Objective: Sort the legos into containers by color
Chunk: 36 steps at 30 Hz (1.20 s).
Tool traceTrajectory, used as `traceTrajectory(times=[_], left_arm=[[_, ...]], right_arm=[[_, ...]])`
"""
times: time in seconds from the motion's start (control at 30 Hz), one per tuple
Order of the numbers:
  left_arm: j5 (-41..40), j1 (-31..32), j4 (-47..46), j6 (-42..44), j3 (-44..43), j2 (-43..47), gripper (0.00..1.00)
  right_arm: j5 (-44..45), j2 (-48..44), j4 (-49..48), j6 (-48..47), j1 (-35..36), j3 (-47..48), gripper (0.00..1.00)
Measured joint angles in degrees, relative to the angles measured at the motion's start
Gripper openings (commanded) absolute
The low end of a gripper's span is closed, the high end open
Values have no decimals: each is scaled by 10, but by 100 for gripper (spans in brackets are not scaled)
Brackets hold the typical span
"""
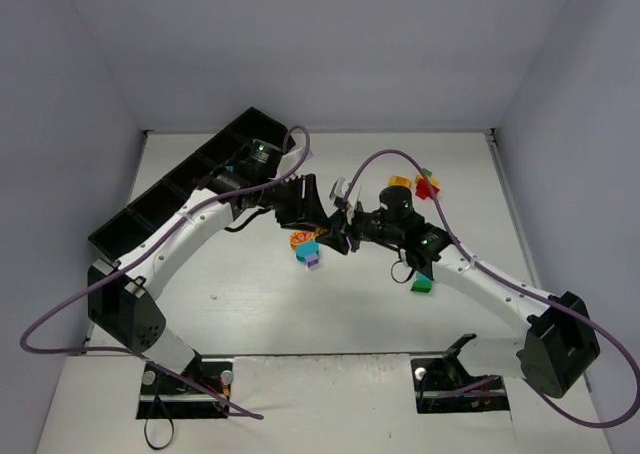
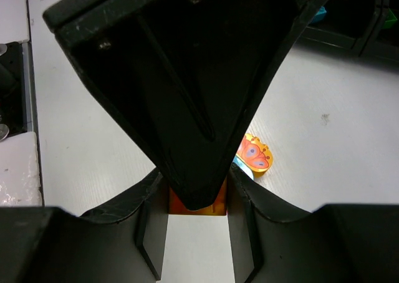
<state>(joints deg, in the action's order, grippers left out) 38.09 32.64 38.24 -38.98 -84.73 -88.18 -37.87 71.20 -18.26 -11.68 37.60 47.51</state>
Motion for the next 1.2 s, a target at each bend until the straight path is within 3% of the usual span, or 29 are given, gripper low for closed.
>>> traceTrajectory(times=[0.3, 0.47, 0.67, 0.77, 0.8, 0.93, 1.0, 1.03, 1.07, 1.17, 1.2], left_arm=[[-4, -1, 3, 0, 3, -21, 31], [-1, 0, 7, 4, 3, -29, 48], [0, 0, 14, 8, 9, -40, 49], [2, 0, 14, 9, 9, -40, 30], [3, 0, 14, 9, 9, -40, 19], [12, -2, 10, 12, 9, -40, 0], [14, -2, 9, 12, 9, -40, 0], [13, -2, 9, 12, 9, -40, 0], [13, -3, 9, 13, 10, -40, 0], [7, -9, 16, 23, 15, -39, 0], [3, -13, 19, 28, 19, -37, 0]], right_arm=[[10, 12, 7, 0, 0, 0, 8], [13, 16, 7, 0, 0, 0, 8], [12, 17, 0, 0, 1, 0, 8], [12, 17, -1, 0, 3, 0, 8], [12, 17, -2, 0, 3, 0, 8], [12, 17, -3, 1, 3, 0, 10], [12, 17, -3, 1, 3, 0, 27], [12, 17, -3, 1, 3, 0, 42], [13, 17, -3, 2, 3, 0, 70], [21, 17, -7, 5, 3, 0, 97], [27, 17, -7, 8, 3, 0, 100]])
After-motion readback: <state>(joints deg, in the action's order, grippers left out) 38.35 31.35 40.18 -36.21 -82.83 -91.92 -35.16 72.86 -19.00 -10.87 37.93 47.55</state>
